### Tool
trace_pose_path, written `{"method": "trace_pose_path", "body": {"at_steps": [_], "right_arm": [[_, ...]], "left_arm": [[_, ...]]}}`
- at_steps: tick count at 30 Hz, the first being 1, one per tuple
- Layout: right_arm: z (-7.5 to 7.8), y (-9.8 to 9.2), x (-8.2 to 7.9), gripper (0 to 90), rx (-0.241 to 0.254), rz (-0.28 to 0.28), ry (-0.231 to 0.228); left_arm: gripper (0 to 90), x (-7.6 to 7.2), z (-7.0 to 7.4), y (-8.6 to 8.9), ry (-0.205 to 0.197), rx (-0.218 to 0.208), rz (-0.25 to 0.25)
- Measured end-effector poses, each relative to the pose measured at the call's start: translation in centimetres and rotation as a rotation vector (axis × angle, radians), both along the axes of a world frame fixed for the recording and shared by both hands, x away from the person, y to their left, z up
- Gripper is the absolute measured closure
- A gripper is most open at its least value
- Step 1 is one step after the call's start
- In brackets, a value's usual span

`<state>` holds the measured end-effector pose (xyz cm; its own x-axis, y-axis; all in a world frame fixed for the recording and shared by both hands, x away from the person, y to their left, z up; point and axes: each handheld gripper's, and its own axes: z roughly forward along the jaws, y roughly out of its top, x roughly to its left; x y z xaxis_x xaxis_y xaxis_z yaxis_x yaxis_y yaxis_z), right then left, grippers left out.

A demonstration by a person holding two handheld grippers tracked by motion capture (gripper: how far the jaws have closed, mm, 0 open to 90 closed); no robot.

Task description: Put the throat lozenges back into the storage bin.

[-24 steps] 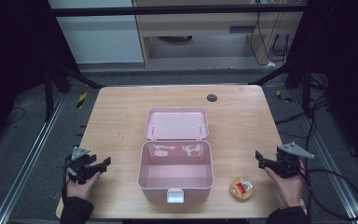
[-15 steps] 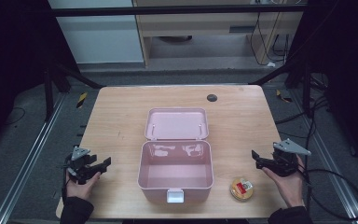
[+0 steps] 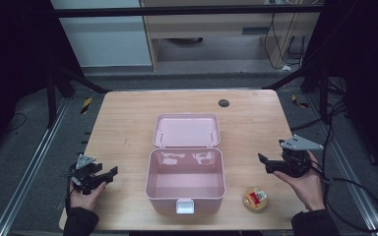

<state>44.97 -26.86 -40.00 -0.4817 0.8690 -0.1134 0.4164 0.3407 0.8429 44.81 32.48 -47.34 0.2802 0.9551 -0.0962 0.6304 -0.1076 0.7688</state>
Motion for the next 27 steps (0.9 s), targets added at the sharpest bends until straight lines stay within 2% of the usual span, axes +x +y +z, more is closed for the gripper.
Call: {"method": "trace_pose_path", "body": {"at_steps": [5, 9, 14, 16, 17, 22, 25, 26, 27], "right_arm": [[1.3, 0.7, 0.1, 13.9, -0.025, 0.041, -0.01], [2.2, 1.2, 0.0, 13.7, -0.052, 0.085, 0.002], [2.9, 2.0, -0.2, 12.5, -0.129, 0.192, 0.045], [3.0, 2.1, -0.2, 12.5, -0.14, 0.207, 0.052], [3.1, 2.3, -0.4, 12.2, -0.16, 0.24, 0.061], [3.1, 2.4, -0.6, 11.9, -0.181, 0.279, 0.089], [3.0, 2.6, -0.8, 11.0, -0.217, 0.335, 0.119], [3.0, 2.6, -0.8, 11.0, -0.217, 0.335, 0.119], [2.8, 2.7, -0.9, 10.4, -0.238, 0.364, 0.135]], "left_arm": [[32.1, 0.0, 0.0, 0.0, -0.001, -0.001, -0.002], [31.9, 0.0, 0.0, -0.1, 0.001, 0.006, -0.009], [31.9, 0.0, -0.1, -0.3, 0.003, 0.012, -0.013], [31.9, 0.0, -0.1, -0.3, 0.003, 0.012, -0.014], [31.8, 0.0, -0.1, -0.3, 0.003, 0.012, -0.016], [31.5, 0.0, -0.2, -0.4, 0.006, 0.021, -0.028], [31.2, 0.0, -0.2, -0.5, 0.006, 0.024, -0.036], [31.2, 0.1, -0.2, -0.6, 0.006, 0.026, -0.038], [31.1, 0.1, -0.2, -0.6, 0.007, 0.028, -0.041]]}}
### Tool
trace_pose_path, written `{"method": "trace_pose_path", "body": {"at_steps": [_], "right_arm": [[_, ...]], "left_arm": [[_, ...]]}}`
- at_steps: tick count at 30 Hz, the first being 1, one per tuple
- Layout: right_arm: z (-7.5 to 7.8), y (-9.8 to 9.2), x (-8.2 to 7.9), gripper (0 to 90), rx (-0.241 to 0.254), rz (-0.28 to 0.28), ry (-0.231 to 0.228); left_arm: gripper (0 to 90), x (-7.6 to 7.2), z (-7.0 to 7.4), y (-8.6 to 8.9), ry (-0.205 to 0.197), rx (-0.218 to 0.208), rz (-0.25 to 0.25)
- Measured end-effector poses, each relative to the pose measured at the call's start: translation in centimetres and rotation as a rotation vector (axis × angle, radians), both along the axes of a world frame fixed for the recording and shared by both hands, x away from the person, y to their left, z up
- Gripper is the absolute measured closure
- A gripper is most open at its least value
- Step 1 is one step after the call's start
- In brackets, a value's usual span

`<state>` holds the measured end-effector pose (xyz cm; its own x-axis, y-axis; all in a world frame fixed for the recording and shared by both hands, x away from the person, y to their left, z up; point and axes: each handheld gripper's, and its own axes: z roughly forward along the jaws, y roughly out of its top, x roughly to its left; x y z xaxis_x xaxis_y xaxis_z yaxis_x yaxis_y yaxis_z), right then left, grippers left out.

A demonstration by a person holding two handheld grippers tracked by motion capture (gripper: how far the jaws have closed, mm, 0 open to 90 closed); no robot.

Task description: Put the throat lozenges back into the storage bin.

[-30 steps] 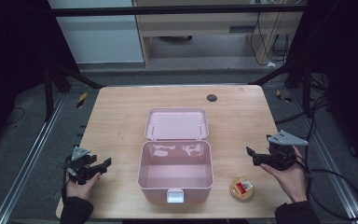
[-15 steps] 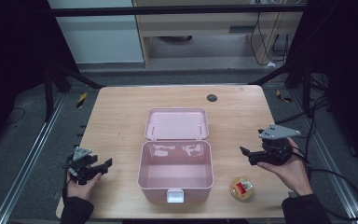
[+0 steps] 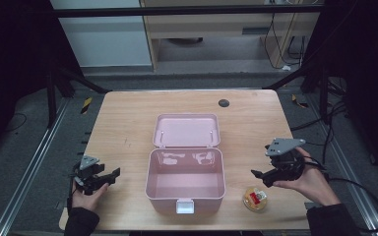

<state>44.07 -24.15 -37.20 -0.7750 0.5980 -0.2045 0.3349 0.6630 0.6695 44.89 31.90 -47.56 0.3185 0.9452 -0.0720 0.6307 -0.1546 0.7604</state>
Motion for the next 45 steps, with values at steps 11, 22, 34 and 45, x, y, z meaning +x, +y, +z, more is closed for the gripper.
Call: {"method": "trace_pose_path", "body": {"at_steps": [11, 22, 34, 45], "right_arm": [[-1.0, 0.8, -0.4, 9.9, -0.107, 0.106, 0.083], [-2.1, 1.3, -0.7, 9.6, -0.195, 0.184, 0.14], [-3.9, 1.8, -1.1, 7.6, -0.264, 0.237, 0.199], [-5.7, 2.4, -1.3, 7.5, -0.318, 0.287, 0.266]], "left_arm": [[31.0, 0.0, -0.1, -0.3, 0.006, 0.012, -0.017], [30.8, 0.0, -0.1, -0.4, 0.008, 0.017, -0.019], [30.5, 0.1, -0.2, -0.4, 0.012, 0.019, -0.025], [30.4, 0.1, -0.3, -0.5, 0.017, 0.02, -0.028]]}}
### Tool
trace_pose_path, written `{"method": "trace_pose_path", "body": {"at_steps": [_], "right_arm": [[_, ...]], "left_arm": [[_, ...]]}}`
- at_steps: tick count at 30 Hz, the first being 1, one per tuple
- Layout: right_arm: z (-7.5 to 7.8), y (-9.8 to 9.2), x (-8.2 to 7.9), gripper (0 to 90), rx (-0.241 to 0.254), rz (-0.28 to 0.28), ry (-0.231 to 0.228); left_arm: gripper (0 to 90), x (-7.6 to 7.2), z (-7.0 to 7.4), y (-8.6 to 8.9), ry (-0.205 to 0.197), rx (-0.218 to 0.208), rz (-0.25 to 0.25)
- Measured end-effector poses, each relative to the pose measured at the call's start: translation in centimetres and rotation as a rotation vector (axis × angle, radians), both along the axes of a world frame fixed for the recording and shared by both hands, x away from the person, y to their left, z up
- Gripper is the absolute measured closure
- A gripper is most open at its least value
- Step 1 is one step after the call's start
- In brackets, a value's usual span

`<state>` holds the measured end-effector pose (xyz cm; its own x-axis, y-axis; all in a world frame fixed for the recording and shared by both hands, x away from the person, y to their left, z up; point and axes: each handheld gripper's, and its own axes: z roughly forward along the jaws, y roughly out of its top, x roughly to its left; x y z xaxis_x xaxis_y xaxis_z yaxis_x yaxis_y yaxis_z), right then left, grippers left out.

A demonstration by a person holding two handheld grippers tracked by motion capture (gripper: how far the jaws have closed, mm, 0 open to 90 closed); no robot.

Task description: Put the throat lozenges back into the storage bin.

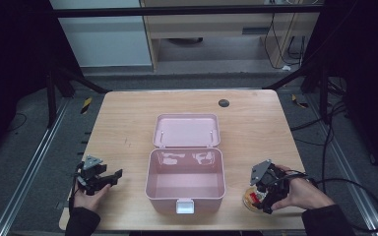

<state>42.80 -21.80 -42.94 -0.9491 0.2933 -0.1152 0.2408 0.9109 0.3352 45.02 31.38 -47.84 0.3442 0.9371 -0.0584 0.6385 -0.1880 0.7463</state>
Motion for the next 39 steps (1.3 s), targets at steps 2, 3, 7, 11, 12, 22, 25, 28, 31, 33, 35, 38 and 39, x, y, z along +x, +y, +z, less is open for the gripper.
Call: {"method": "trace_pose_path", "body": {"at_steps": [2, 3, 7, 11, 12, 22, 25, 28, 31, 33, 35, 38, 39], "right_arm": [[-0.1, 0.0, 0.0, 7.5, -0.007, 0.007, 0.006], [-0.3, 0.2, 0.0, 7.4, -0.016, 0.01, 0.023], [-0.8, 0.4, 0.1, 7.4, -0.039, 0.024, 0.035], [-1.1, 0.5, 0.1, 7.4, -0.055, 0.032, 0.046], [-1.3, 0.6, 0.2, 7.4, -0.062, 0.038, 0.051], [-2.2, 1.1, 0.2, 7.4, -0.104, 0.064, 0.07], [-2.4, 1.2, 0.2, 7.4, -0.113, 0.063, 0.077], [-2.8, 1.3, 0.3, 7.6, -0.12, 0.073, 0.084], [-3.2, 1.5, 0.3, 8.1, -0.136, 0.076, 0.089], [-3.4, 1.6, 0.3, 8.8, -0.142, 0.08, 0.094], [-3.7, 1.7, 0.4, 10.1, -0.146, 0.082, 0.099], [-4.0, 1.7, 0.4, 11.8, -0.155, 0.08, 0.103], [-4.1, 1.7, 0.4, 12.6, -0.156, 0.081, 0.104]], "left_arm": [[30.4, 0.0, 0.0, 0.0, 0.0, 0.0, -0.001], [30.4, 0.0, 0.0, 0.0, 0.001, 0.0, -0.001], [30.4, 0.0, 0.0, 0.0, 0.001, 0.001, -0.001], [30.3, 0.0, 0.0, 0.0, 0.002, 0.002, -0.002], [30.3, 0.0, 0.0, 0.0, 0.002, 0.003, -0.001], [30.4, 0.0, 0.0, 0.0, 0.002, 0.005, -0.001], [30.4, 0.0, -0.1, 0.0, 0.002, 0.005, 0.0], [30.4, 0.0, 0.0, 0.0, 0.002, 0.006, -0.001], [30.4, 0.0, -0.1, 0.0, 0.003, 0.007, -0.002], [30.3, 0.0, -0.1, 0.0, 0.003, 0.008, -0.002], [30.4, 0.0, -0.1, 0.0, 0.003, 0.008, -0.001], [30.4, 0.0, -0.1, 0.0, 0.003, 0.008, -0.001], [30.4, 0.0, -0.1, 0.0, 0.003, 0.008, -0.001]]}}
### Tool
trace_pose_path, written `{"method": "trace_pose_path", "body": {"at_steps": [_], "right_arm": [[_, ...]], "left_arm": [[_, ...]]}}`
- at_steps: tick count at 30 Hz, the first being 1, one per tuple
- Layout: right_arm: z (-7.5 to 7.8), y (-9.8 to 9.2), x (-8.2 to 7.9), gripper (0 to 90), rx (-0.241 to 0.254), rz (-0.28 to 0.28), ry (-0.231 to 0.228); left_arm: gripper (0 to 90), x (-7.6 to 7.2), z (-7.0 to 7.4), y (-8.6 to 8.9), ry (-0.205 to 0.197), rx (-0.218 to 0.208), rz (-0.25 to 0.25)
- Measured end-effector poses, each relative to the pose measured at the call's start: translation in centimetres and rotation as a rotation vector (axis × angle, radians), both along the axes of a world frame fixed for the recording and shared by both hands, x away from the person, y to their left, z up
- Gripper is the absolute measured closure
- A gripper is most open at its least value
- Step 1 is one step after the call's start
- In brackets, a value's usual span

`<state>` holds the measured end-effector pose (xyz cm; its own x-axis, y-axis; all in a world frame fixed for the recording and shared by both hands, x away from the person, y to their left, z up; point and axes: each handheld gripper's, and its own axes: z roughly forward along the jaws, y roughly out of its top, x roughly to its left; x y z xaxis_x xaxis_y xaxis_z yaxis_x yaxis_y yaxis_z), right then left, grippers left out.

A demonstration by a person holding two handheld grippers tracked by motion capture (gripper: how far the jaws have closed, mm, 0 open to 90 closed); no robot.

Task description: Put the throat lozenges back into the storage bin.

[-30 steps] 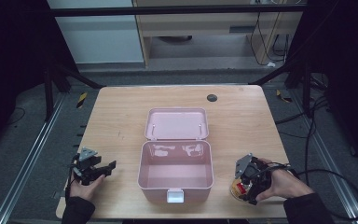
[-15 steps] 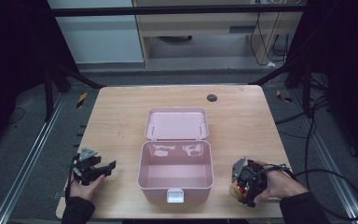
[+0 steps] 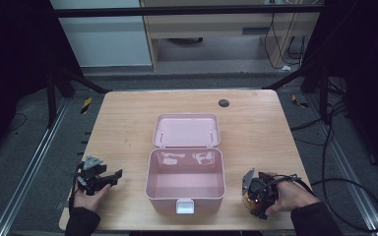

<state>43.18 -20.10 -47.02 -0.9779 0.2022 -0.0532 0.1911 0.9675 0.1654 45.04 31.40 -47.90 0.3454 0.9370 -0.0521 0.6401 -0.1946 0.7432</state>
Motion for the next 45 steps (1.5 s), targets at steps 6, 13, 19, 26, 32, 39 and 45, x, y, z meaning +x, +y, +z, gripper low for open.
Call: {"method": "trace_pose_path", "body": {"at_steps": [6, 13, 19, 26, 32, 39, 45], "right_arm": [[-0.2, 0.0, 0.1, 17.1, -0.005, 0.002, -0.002], [-0.2, -0.1, 0.2, 20.1, -0.006, 0.003, -0.003], [-0.2, -0.1, 0.2, 20.4, 0.0, -0.002, -0.002], [1.3, -0.7, 0.1, 20.6, 0.044, -0.042, -0.007], [3.0, -0.9, 0.0, 20.6, 0.074, -0.054, -0.018], [4.7, -0.9, 0.2, 20.6, 0.096, -0.064, -0.039], [7.1, -0.7, 0.2, 20.7, 0.117, -0.072, -0.057]], "left_arm": [[30.5, 0.0, 0.0, 0.0, 0.001, 0.002, 0.0], [30.6, 0.0, 0.0, 0.0, 0.001, 0.002, 0.0], [30.7, 0.0, 0.0, 0.0, 0.001, 0.002, -0.001], [30.8, 0.0, 0.0, -0.1, 0.001, 0.003, -0.003], [30.9, 0.0, 0.0, -0.1, 0.003, 0.002, -0.005], [30.9, 0.0, 0.0, -0.1, 0.005, 0.003, -0.005], [30.9, 0.0, -0.1, -0.1, 0.007, 0.003, -0.007]]}}
